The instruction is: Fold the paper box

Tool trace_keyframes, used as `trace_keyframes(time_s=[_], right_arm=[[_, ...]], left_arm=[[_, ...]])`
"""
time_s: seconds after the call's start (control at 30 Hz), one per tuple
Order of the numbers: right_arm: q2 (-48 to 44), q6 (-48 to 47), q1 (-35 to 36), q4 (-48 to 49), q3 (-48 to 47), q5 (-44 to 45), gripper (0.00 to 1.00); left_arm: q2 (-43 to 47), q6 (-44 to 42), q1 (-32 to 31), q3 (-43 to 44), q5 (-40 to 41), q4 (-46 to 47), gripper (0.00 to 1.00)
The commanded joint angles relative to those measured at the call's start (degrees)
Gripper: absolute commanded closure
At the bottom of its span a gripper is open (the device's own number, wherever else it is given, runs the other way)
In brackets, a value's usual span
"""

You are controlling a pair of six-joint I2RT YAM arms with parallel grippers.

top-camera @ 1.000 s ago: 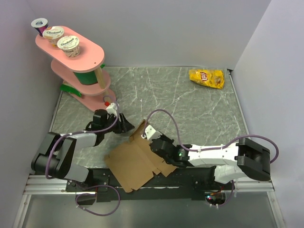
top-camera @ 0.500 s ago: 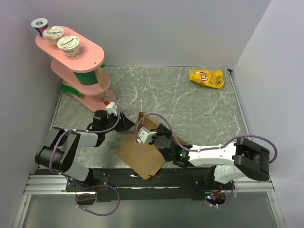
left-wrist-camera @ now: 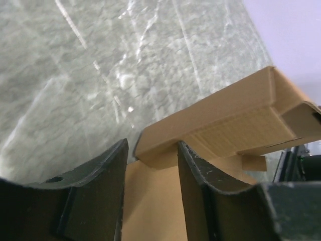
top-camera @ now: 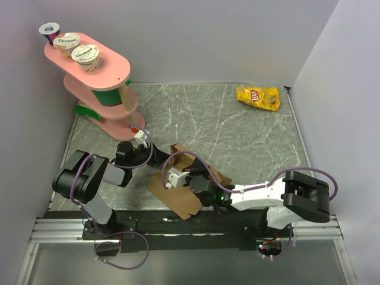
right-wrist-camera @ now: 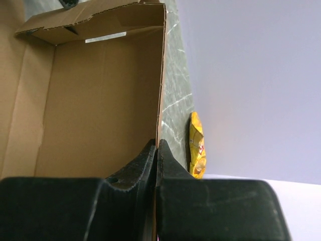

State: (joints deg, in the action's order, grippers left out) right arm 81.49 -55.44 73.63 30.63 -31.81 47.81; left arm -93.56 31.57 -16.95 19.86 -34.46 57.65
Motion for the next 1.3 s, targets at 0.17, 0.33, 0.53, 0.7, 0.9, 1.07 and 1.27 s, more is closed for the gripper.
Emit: trace_keyframes(time_s=[0.17,0.33,0.53,0.7,0.9,1.07,1.27], right_arm=[[-1.69,6.92,0.73,-4.44,-2.38,-1.85,1.0],[-1.95,8.24,0.73,-5.23,-2.38,-1.84,1.0],[-3.01,11.14,0.73,-6.29,-2.46,-3.42,1.0],[-3.36,12.37,0.73,-7.25,-2.55,-4.66,1.0],[-3.89,15.01,0.64,-8.83,-2.46,-7.12,1.0],[-3.71,16.5,0.64,-9.71,-2.38,-7.91,1.0],[-4.5,18.7,0.64,-10.95,-2.38,-9.93,1.0]], left_arm=[[-2.33,-0.36,-2.46,3.16,-3.87,10.3,0.52],[-2.33,-3.27,-5.11,4.84,-1.67,7.39,0.54],[-3.38,-5.2,-7.13,7.03,-1.93,6.78,0.54],[-4.96,-6.17,-8.71,8.18,-0.53,8.88,0.54],[-6.02,-8.54,-10.56,10.55,2.02,8.53,0.55],[-6.46,-9.42,-11.7,10.82,4.66,10.55,0.57],[-6.46,-12.85,-12.84,11.52,9.06,10.73,0.4]])
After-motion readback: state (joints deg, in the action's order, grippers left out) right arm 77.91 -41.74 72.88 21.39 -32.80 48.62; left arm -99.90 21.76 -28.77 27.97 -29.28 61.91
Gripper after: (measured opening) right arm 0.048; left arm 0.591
